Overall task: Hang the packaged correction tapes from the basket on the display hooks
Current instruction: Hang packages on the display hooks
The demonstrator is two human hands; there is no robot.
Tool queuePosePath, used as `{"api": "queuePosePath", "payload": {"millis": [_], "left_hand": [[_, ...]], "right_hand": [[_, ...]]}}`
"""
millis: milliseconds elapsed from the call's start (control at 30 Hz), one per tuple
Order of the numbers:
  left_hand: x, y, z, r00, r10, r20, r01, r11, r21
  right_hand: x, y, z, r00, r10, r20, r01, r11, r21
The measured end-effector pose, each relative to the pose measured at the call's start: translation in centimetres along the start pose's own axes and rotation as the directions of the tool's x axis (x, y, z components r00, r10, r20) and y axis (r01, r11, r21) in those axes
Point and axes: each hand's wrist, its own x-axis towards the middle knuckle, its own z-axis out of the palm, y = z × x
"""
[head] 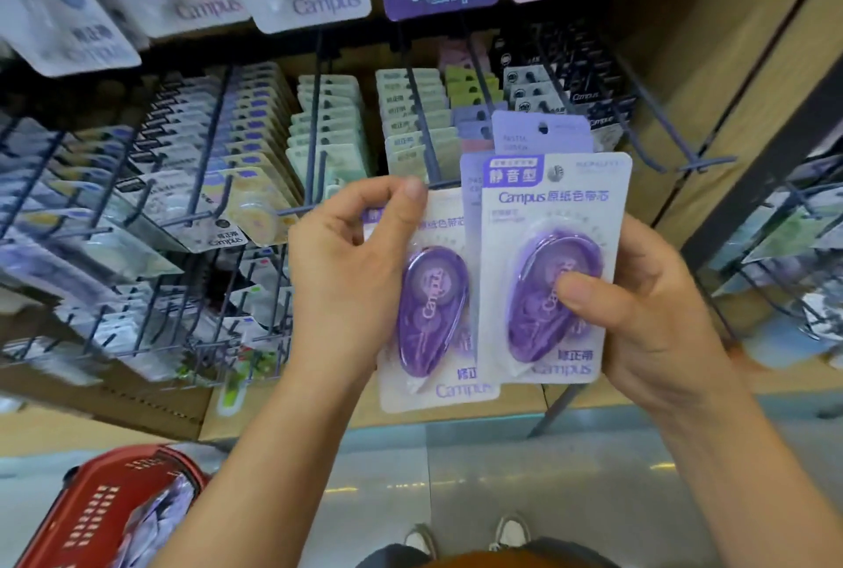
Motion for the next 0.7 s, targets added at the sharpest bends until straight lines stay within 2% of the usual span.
{"api": "queuePosePath", "payload": {"millis": [67,133,167,233,367,467,533,633,700], "left_hand": [[0.0,1.2,-0.8,0.989,-0.045,0.144,0.045,0.999,0.006],[0.0,2.1,-2.1,0.925,-0.102,0.365,0.122,0.992,-0.032],[0.1,2.6,-2.7,0.882,-0.088,0.462,0.129,0.99,-0.059],[0.4,3.4,-3.2,0.837,0.019,0.547,0.029,0.997,-0.078],[1.7,6.4,-2.7,0.862,0.19,0.47,-0.179,0.981,-0.068],[2.7,9.2,-1.9,0.868,0.315,0.385,-0.307,0.948,-0.082],[3.3,10.9,-1.0,0.828,0.427,0.363,-0.424,0.901,-0.094],[4.7,13.3,0.5,0.737,0.581,0.346,-0.621,0.784,0.005],[5.9,14.9,1.2,0.723,0.598,0.345,-0.645,0.763,0.029]], "right_hand": [[0.1,-0.5,0.6,0.999,-0.054,-0.002,0.054,0.998,-0.015],[0.2,-1.1,1.0,0.994,-0.106,-0.005,0.105,0.994,-0.043],[0.2,-1.5,1.1,0.991,-0.132,-0.014,0.131,0.99,-0.055],[0.5,-2.4,1.4,0.98,-0.199,-0.016,0.197,0.976,-0.092],[1.6,-5.3,1.8,0.938,-0.339,0.073,0.347,0.921,-0.177],[2.5,-8.4,2.0,0.891,-0.433,0.135,0.451,0.879,-0.156],[3.5,-10.4,2.3,0.853,-0.493,0.168,0.514,0.849,-0.119],[5.1,-13.0,3.1,0.799,-0.575,0.177,0.595,0.798,-0.093],[6.2,-14.6,3.4,0.771,-0.619,0.151,0.634,0.768,-0.091]]}}
